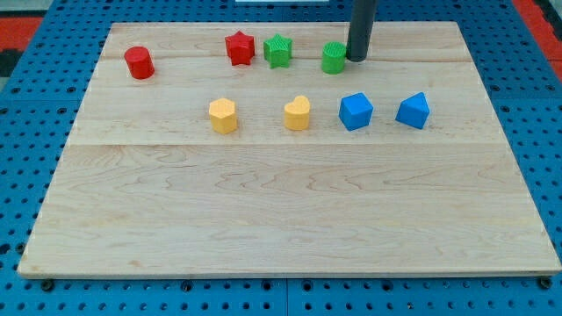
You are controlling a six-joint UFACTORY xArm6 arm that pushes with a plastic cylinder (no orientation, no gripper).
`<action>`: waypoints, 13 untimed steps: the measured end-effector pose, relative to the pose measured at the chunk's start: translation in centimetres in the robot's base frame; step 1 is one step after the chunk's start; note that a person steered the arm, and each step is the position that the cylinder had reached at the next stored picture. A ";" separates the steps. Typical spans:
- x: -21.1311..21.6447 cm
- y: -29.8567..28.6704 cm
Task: Slide the red circle closer to the red star
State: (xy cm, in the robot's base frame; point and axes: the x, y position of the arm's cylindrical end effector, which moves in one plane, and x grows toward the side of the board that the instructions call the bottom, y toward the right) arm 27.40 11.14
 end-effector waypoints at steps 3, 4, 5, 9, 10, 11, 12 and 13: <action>6.6 1.4; 7.1 -4.3; 7.3 -9.0; 6.4 -29.0; 6.8 -29.3; 8.2 -30.3; 9.5 -33.5; 9.9 -38.8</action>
State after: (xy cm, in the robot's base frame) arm 37.25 -27.67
